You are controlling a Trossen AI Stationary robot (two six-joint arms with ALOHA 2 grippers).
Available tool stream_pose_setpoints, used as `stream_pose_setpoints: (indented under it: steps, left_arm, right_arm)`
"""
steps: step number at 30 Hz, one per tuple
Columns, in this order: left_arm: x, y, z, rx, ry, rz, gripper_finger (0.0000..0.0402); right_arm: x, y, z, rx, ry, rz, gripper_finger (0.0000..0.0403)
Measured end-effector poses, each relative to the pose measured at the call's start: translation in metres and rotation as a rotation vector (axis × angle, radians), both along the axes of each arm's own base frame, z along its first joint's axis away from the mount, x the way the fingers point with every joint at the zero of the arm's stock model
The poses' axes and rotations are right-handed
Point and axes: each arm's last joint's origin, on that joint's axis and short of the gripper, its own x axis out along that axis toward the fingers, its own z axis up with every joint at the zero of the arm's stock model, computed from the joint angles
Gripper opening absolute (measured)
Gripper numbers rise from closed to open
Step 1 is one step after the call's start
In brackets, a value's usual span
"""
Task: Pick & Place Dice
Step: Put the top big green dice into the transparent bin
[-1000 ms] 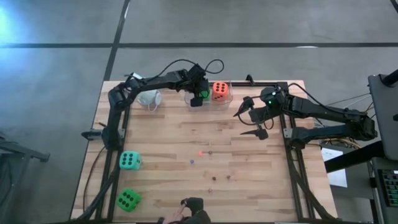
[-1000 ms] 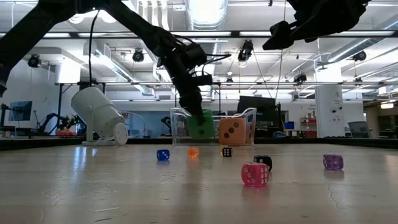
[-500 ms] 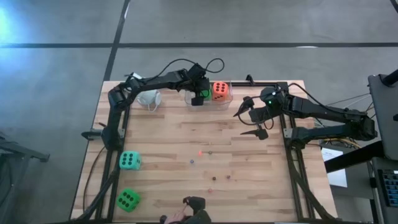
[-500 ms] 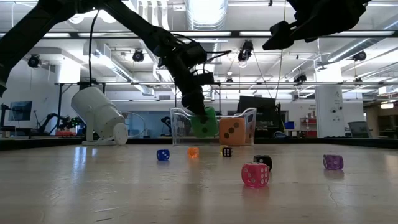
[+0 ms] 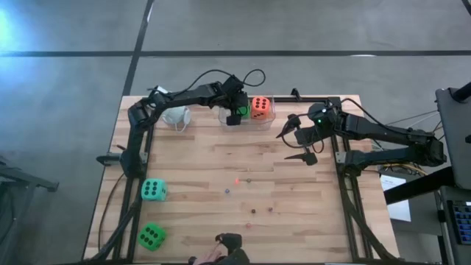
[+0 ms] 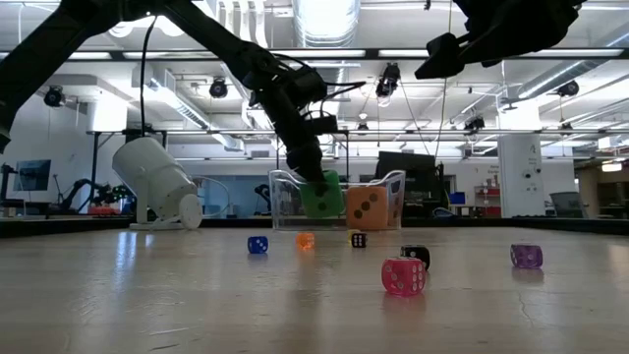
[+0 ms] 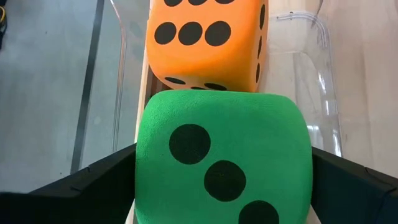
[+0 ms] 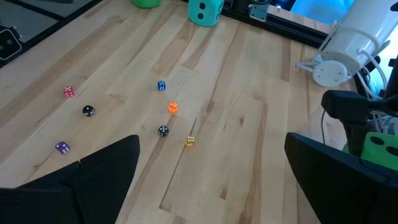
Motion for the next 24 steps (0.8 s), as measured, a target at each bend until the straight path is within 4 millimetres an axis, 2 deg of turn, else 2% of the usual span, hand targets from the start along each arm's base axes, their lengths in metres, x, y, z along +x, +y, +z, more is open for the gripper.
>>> stream_pose_setpoints:
  steps: [11, 20, 24]
  left_arm:
    - [0.0001, -0.0001, 0.0000, 0.000, -0.001, -0.007, 0.0393]
    - [-0.0008, 0.0009, -0.0002, 0.023, 0.018, 0.009, 0.0342]
    - [-0.0008, 0.0007, -0.0002, 0.044, 0.032, -0.023, 0.0347]
  right_arm:
    - [0.0000, 0.0000, 0.0000, 0.000, 0.000, 0.000, 0.0400]
    - [0.0000, 0.0000, 0.0000, 0.000, 0.000, 0.000, 0.0400]
    - [0.0000, 0.0000, 0.0000, 0.000, 0.000, 0.000, 0.0400]
